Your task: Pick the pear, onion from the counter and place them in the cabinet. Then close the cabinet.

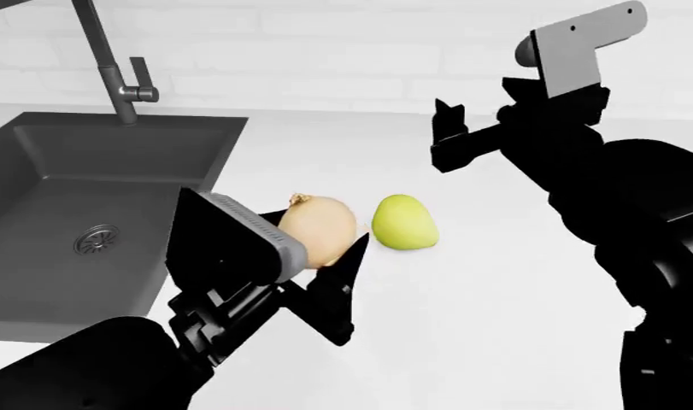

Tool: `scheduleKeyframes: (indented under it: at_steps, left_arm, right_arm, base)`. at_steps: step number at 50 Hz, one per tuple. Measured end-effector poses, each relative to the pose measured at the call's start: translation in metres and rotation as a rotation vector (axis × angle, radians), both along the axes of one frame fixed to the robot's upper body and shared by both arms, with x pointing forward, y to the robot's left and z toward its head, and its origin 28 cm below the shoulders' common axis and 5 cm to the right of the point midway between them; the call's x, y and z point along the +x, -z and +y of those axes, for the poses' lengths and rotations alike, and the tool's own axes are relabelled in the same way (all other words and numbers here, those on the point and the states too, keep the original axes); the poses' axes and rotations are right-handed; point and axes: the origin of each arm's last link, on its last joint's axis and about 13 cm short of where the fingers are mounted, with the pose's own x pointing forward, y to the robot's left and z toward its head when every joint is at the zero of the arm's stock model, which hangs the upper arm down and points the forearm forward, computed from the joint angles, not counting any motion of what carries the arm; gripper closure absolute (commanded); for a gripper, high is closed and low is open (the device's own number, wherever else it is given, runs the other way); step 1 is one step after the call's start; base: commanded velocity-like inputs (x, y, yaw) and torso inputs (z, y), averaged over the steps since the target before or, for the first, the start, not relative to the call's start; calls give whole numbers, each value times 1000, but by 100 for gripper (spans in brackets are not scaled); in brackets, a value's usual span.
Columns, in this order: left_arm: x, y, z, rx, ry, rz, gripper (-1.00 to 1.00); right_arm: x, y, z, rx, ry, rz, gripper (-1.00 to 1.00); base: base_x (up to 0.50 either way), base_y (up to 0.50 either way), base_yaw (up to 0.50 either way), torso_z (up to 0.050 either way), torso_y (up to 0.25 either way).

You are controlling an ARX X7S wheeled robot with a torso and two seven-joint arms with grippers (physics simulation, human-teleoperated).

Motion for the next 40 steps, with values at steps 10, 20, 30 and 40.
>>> scheduleKeyframes:
  at_steps: [10,20,30,40]
  left_arm:
    - [-3,-6,2,5,-9,-23,100]
    - [-5,-9,3,14,-9,-34,100]
    - [-6,-9,5,18,-15,-41,100]
    - [-6,-10,5,19,-23,-50,100]
  right_arm:
    - [17,-5,-2,-33,-69,79,-100]
    - [22,-3,-4,-82,-169,171,-100]
    - [18,3,-1,-146,-311,241,-100]
    - [16,9,2,-185,-387,285,-100]
  base:
    - [0,0,0,0,0]
    - [0,0,0,0,0]
    - [0,0,0,0,0]
    - [0,0,0,0,0]
